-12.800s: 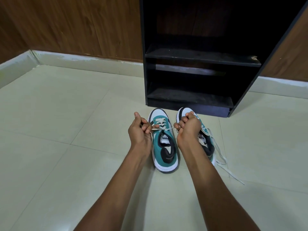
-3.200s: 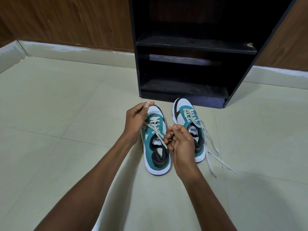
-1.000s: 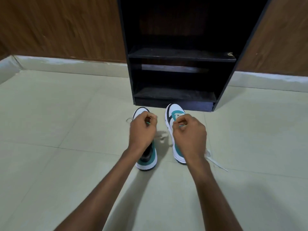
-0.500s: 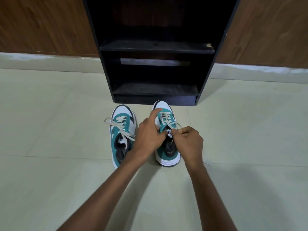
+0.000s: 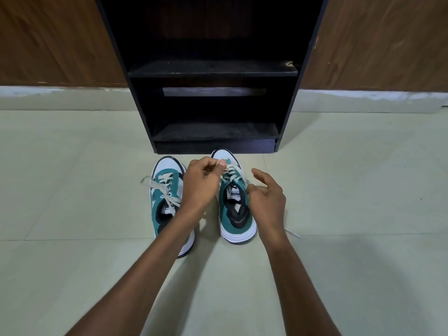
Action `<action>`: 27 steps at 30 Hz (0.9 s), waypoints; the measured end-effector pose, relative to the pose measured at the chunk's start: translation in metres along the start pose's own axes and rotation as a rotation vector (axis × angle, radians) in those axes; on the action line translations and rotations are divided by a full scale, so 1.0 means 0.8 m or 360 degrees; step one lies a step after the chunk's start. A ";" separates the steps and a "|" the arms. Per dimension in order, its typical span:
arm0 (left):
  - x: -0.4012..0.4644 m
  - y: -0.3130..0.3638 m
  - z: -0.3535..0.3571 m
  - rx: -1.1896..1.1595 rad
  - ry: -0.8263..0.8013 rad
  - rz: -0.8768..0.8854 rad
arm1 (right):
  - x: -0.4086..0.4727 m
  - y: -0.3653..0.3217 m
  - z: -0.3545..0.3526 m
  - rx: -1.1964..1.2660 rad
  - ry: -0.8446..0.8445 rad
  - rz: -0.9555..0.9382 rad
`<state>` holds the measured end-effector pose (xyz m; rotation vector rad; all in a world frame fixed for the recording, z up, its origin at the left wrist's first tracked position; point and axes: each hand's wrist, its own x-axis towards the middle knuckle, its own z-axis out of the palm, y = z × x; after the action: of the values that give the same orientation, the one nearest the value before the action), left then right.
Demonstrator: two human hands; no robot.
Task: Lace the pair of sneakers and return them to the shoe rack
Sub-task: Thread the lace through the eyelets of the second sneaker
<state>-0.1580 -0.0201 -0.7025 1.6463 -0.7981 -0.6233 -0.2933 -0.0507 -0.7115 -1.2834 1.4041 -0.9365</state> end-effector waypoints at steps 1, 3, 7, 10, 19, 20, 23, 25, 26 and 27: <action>-0.001 0.007 -0.001 -0.0199 -0.0017 -0.0106 | 0.002 -0.001 0.000 -0.0089 -0.0037 -0.0021; -0.002 0.026 -0.006 -0.0489 -0.0058 -0.0164 | 0.008 -0.003 -0.001 -0.0278 -0.0114 -0.0082; -0.002 0.051 -0.013 -0.0696 -0.0246 -0.0033 | 0.022 -0.010 -0.013 -0.0437 -0.0266 -0.0181; 0.000 0.058 -0.016 -0.0874 -0.0247 0.0037 | 0.027 -0.015 -0.020 -0.0497 -0.0256 -0.0302; 0.019 0.040 -0.024 -0.0832 0.0081 0.0031 | 0.026 -0.015 -0.009 -0.0562 -0.0176 -0.0156; 0.020 0.035 -0.024 -0.0688 0.0090 0.0026 | 0.024 -0.012 -0.007 -0.0609 -0.0171 -0.0128; 0.016 0.021 -0.019 -0.0142 0.0024 -0.0202 | 0.021 -0.009 0.001 -0.0707 -0.0109 -0.0074; 0.007 0.017 -0.015 0.0191 -0.0127 -0.0351 | 0.019 -0.012 0.006 -0.0720 -0.0037 -0.0043; 0.003 0.016 -0.012 0.0290 -0.0209 -0.0393 | 0.019 -0.012 0.009 -0.0704 0.0000 -0.0034; 0.000 0.013 -0.009 0.0374 -0.0271 -0.0418 | 0.020 -0.012 0.012 -0.0675 0.0024 -0.0019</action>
<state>-0.1545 -0.0174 -0.6911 1.9514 -0.8075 -0.8908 -0.2810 -0.0670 -0.7070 -1.5973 1.6665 -0.6750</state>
